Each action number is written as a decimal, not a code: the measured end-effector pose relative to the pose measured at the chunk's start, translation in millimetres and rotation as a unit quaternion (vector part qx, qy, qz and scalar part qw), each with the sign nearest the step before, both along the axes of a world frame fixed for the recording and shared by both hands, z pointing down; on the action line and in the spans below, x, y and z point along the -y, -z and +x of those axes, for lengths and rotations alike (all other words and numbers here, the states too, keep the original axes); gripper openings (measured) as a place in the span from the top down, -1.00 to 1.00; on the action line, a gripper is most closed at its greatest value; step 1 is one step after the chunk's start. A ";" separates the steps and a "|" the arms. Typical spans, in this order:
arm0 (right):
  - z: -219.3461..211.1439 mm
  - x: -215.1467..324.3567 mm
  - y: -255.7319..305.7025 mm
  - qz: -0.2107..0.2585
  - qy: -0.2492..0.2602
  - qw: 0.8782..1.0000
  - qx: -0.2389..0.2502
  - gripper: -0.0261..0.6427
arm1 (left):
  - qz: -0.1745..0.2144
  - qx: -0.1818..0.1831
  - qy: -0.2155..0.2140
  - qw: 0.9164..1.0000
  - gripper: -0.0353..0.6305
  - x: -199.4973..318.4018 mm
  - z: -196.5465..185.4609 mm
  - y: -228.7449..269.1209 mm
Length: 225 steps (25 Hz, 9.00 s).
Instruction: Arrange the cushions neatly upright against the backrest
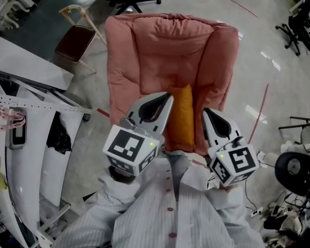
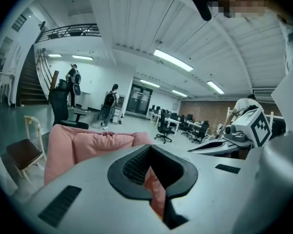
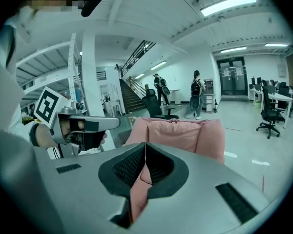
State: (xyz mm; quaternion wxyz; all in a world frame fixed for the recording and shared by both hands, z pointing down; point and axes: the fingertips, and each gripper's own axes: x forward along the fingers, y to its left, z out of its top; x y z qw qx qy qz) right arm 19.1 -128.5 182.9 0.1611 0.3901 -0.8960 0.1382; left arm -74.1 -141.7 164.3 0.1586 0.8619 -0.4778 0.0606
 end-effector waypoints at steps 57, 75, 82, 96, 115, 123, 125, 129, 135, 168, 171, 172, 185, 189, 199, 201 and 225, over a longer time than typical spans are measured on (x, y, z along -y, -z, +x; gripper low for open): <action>108.8 -107.3 -449.3 -0.400 -0.140 0.897 -0.128 0.46 | -0.232 0.142 -0.181 0.945 0.17 132.8 100.7 -415.9; 113.7 -117.9 -467.0 -0.427 -0.134 0.883 -0.143 0.83 | -0.243 0.182 -0.216 0.928 0.46 132.3 120.1 -440.3; 105.9 -116.9 -461.5 -0.431 -0.138 0.882 -0.129 0.84 | -0.243 0.162 -0.197 0.936 0.52 131.9 102.6 -436.3; 96.1 -61.7 -413.7 -0.363 -0.073 0.911 -0.183 0.85 | -0.272 0.094 -0.029 0.957 0.55 114.5 -15.8 -395.7; 58.9 115.1 -362.2 -0.219 0.030 0.931 -0.290 0.85 | -0.323 0.015 0.140 0.936 0.60 84.5 -122.0 -365.8; 58.9 143.1 -365.6 -0.214 0.060 0.925 -0.308 0.85 | -0.372 -0.005 0.143 0.917 0.64 65.6 -113.4 -371.5; 56.9 143.9 -368.3 -0.218 0.068 0.925 -0.304 0.85 | -0.376 -0.008 0.147 0.915 0.64 61.7 -114.8 -376.4; 49.6 145.1 -383.3 -0.232 0.077 0.920 -0.305 0.85 | -0.382 0.004 0.148 0.912 0.63 71.2 -124.5 -389.7; 47.9 169.0 -403.6 -0.240 0.061 0.925 -0.288 0.85 | -0.390 0.030 0.142 0.909 0.59 99.1 -127.5 -410.9; 40.8 186.6 -401.1 -0.184 -0.005 0.932 -0.312 0.76 | -0.357 -0.004 0.182 0.916 0.09 124.2 -162.6 -417.5; 36.5 176.8 -384.1 -0.184 -0.025 0.940 -0.288 0.70 | -0.344 -0.003 0.179 0.922 0.10 116.6 -169.4 -401.9; 34.1 173.5 -377.3 -0.184 -0.030 0.942 -0.280 0.70 | -0.339 -0.002 0.177 0.924 0.10 114.4 -171.2 -395.6; 15.0 134.8 -405.4 -0.181 -0.063 0.978 -0.087 0.70 | -0.268 0.026 0.128 0.955 0.11 90.8 -119.2 -403.1; 1.1 129.6 -326.3 -0.142 -0.071 0.987 -0.002 0.70 | -0.221 0.020 0.108 0.969 0.18 85.6 -104.6 -339.5; -27.3 96.5 -153.4 0.010 -0.001 0.996 0.088 0.70 | -0.066 -0.013 0.026 0.997 0.40 67.3 -49.2 -178.3; -32.4 88.2 -128.2 0.038 0.014 0.995 0.095 0.70 | -0.038 -0.015 0.010 0.999 0.45 61.6 -39.6 -154.8; -55.5 19.2 -45.4 0.096 0.097 0.981 0.136 0.88 | 0.068 -0.008 -0.048 0.997 0.86 6.3 7.5 -65.4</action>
